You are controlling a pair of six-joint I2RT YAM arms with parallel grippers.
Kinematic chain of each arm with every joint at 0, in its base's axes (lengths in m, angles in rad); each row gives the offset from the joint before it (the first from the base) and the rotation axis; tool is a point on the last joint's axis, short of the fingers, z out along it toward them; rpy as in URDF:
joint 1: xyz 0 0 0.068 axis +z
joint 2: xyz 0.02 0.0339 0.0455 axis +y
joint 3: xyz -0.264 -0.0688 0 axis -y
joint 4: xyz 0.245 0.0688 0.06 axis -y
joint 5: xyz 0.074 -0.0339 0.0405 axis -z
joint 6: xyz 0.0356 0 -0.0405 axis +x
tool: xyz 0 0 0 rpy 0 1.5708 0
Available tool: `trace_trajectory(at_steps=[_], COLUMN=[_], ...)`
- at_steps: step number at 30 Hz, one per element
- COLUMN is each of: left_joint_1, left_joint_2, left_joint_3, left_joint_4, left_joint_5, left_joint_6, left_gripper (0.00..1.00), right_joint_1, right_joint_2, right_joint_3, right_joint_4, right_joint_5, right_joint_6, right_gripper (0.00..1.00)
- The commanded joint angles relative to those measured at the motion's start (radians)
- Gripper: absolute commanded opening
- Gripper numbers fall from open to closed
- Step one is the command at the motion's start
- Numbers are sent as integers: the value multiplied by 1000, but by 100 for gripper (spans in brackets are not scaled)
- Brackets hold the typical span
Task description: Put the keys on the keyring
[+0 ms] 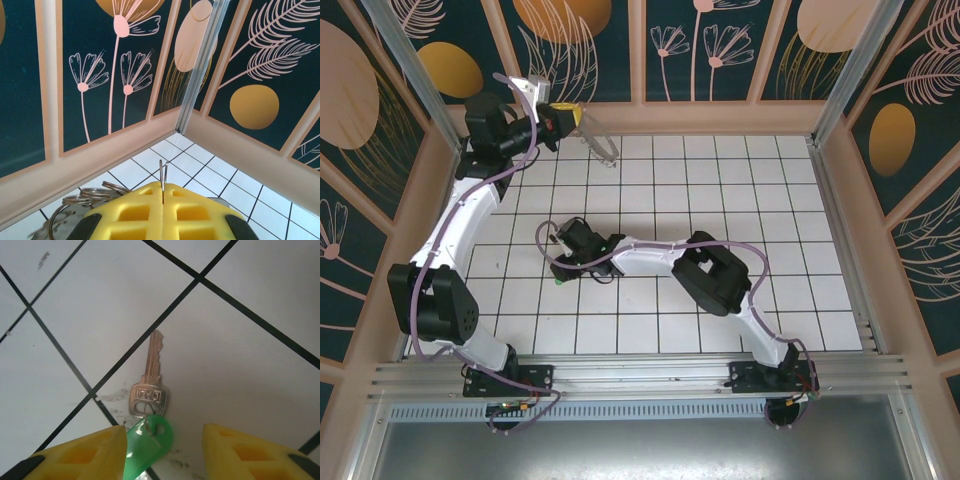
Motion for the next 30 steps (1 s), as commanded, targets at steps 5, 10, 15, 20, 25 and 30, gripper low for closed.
trace_trajectory(at_steps=[5, 10, 15, 20, 25, 30], left_joint_1=[16, 18, 18, 18, 18, 18], left_joint_2=[10, 18, 30, 36, 36, 32], left_joint_3=[46, 48, 48, 42, 39, 31], left_joint_4=[54, 63, 80, 97, 95, 96], left_joint_5=[44, 55, 62, 69, 74, 78], left_joint_6=[-14, -23, -37, -51, -50, -48], left_gripper=[0, 0, 0, 0, 0, 0], right_joint_1=[-2, -2, -2, -2, -3, -2], right_joint_2=[48, 66, 78, 87, 102, 115], right_joint_3=[67, 86, 101, 104, 115, 131], right_joint_4=[-28, -30, -36, -39, -37, -35], right_joint_5=[-33, -45, -54, -58, -61, -69], right_joint_6=[-25, -26, -27, -29, -22, -6], right_gripper=[41, 38, 34, 29, 21, 5])
